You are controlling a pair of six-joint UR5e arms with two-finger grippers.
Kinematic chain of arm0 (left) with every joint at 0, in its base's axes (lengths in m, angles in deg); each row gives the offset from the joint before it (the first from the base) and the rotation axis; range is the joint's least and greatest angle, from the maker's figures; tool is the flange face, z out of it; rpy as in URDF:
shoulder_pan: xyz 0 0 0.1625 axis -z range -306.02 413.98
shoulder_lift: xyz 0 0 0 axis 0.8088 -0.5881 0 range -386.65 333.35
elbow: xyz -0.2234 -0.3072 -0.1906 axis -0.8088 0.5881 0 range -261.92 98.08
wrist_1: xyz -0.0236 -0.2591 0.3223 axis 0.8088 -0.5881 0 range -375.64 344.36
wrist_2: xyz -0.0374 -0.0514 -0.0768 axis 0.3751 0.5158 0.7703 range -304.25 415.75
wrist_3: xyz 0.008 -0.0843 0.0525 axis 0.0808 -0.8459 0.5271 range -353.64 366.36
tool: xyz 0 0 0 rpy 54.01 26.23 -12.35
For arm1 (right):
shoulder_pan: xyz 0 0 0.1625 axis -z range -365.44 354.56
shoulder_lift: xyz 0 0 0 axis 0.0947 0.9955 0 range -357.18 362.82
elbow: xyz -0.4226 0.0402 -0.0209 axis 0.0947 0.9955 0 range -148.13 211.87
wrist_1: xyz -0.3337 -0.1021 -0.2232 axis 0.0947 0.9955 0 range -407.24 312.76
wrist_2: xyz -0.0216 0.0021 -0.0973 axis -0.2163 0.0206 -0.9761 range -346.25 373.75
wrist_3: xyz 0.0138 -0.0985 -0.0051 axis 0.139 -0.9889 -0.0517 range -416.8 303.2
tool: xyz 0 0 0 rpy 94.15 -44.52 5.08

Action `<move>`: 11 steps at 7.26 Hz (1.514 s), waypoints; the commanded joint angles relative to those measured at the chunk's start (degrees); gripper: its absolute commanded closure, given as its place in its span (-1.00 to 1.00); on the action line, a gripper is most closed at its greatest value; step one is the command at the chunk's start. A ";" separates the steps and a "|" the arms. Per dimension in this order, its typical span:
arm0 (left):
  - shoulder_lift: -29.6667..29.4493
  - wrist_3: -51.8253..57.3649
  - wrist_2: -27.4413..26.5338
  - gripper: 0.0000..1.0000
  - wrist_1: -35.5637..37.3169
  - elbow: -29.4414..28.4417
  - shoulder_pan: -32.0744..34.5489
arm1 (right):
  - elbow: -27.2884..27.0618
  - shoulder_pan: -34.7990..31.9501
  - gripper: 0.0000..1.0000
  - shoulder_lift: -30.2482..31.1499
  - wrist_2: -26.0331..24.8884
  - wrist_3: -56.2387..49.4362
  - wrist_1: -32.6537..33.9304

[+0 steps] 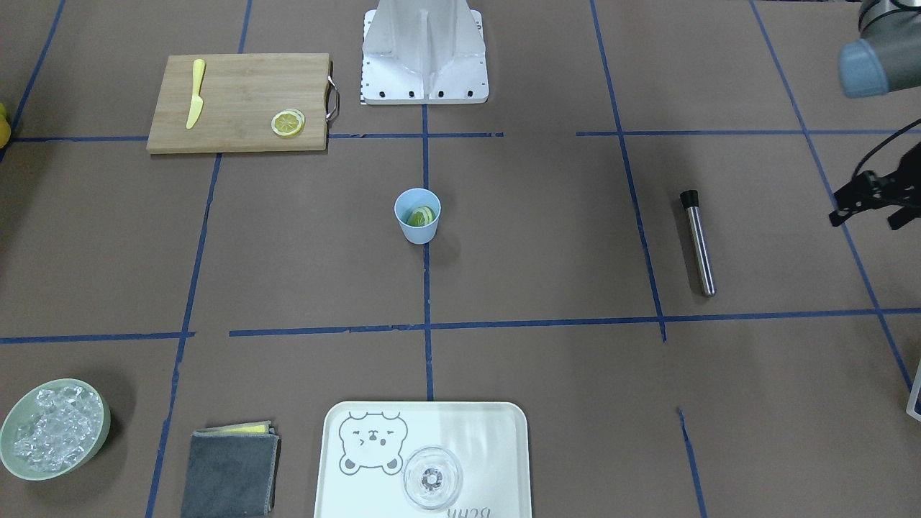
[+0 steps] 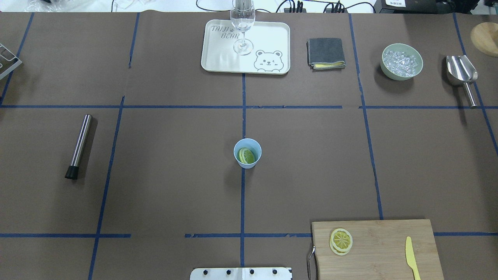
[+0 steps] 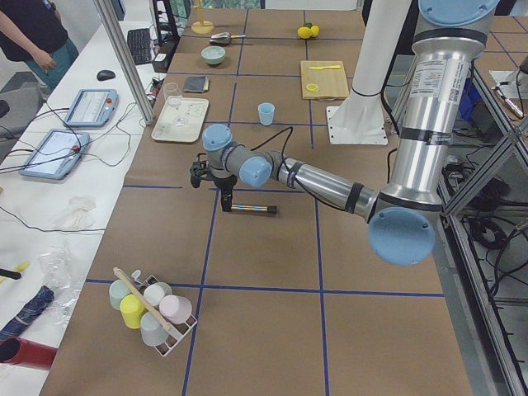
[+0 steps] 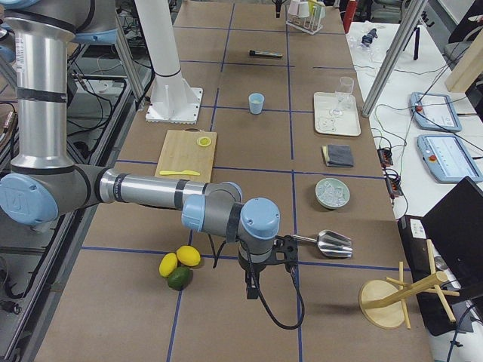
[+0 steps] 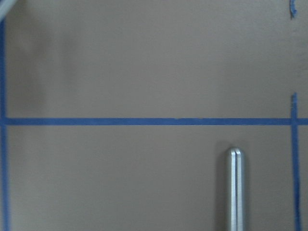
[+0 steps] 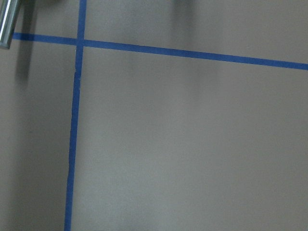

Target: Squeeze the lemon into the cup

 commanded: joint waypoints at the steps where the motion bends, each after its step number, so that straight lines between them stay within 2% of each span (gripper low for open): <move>1: 2.40 14.90 -3.43 -1.00 6.70 -2.60 10.57 | -0.22 0.09 -1.00 -0.07 -0.01 0.00 -0.02; 2: 2.49 21.55 -6.68 -1.00 11.79 -2.44 12.18 | -0.22 0.09 -1.00 -0.07 0.08 0.00 -0.02; 3: 2.93 23.18 -6.37 -1.00 14.80 -2.00 16.72 | -0.22 0.09 -1.00 -0.07 -0.01 -0.08 -0.02; 4: 2.93 22.68 -6.19 -1.00 15.36 -1.82 17.46 | -0.22 0.09 -1.00 -0.07 -0.01 -0.17 -0.02; 5: 3.10 22.41 -5.49 -1.00 15.19 -2.17 17.38 | -0.22 0.18 -1.00 -0.07 -0.01 -0.17 -0.10; 7: 5.65 22.67 2.74 -1.00 12.83 -1.65 17.38 | -0.30 0.27 -1.00 -0.16 -0.18 -0.35 -0.45; 8: 6.26 22.76 2.77 -1.00 10.29 -1.30 17.38 | -0.13 0.70 -1.00 0.01 -0.88 -0.17 -3.59; 11: 6.53 22.85 2.16 -1.00 10.18 -1.91 17.29 | -0.13 2.63 -1.00 0.10 -0.89 0.26 -3.80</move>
